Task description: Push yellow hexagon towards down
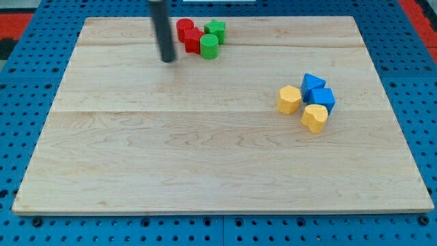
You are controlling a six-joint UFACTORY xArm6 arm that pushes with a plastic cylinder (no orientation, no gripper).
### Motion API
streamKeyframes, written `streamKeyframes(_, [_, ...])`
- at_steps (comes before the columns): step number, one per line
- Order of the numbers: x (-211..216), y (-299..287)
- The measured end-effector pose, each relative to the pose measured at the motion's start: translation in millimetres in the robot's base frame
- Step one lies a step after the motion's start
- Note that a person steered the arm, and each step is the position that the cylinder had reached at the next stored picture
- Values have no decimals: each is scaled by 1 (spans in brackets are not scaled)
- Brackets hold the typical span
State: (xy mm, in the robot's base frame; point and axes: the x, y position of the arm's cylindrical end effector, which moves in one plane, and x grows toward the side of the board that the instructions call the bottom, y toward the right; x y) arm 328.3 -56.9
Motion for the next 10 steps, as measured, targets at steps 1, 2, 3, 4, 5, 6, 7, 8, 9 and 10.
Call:
streamKeyframes(1, [15, 95])
streamKeyframes(2, [16, 210])
streamKeyframes(3, [20, 239])
streamKeyframes(4, [46, 201])
streamKeyframes(5, [75, 161])
streamKeyframes(6, [69, 176])
streamKeyframes(7, [45, 214])
streamKeyframes(8, [62, 259])
streamKeyframes(9, [80, 250])
streamKeyframes(10, [80, 196])
